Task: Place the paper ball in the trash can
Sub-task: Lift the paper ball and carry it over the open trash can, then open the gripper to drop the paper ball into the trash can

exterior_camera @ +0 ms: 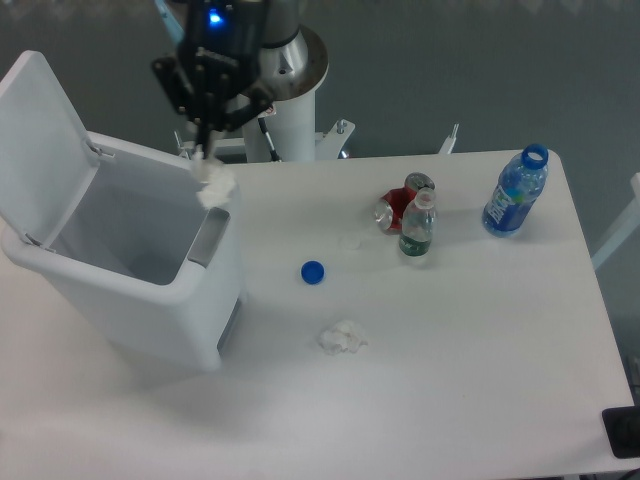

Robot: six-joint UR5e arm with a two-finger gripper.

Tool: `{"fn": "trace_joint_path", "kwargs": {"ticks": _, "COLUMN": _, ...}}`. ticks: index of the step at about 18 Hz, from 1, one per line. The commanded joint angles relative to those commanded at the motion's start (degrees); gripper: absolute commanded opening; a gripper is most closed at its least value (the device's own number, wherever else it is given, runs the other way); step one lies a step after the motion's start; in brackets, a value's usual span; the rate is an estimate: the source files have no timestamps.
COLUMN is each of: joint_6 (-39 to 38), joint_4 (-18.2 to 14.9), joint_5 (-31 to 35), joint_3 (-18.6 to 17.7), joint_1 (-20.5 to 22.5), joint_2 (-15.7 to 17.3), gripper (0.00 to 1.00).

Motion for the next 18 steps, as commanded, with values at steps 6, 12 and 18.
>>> {"fn": "trace_joint_path", "kwargs": {"ticks": 6, "joint_6": -0.09, "joint_4": 0.09, "joint_5": -0.45, "joint_3": -0.09, "joint_1": -3.69, "joint_2": -2.98, "gripper": 0.00}}
{"fn": "trace_joint_path", "kwargs": {"ticks": 12, "joint_6": 0.52, "joint_4": 4.21, "joint_5": -0.36, "joint_3": -0.09, "joint_1": -6.51, "joint_2": -5.54, "gripper": 0.74}}
{"fn": "trace_joint_path", "kwargs": {"ticks": 18, "joint_6": 0.44, "joint_4": 5.01, "joint_5": -0.36, "joint_3": 0.00, "joint_1": -6.51, "joint_2": -5.36, "gripper": 0.95}}
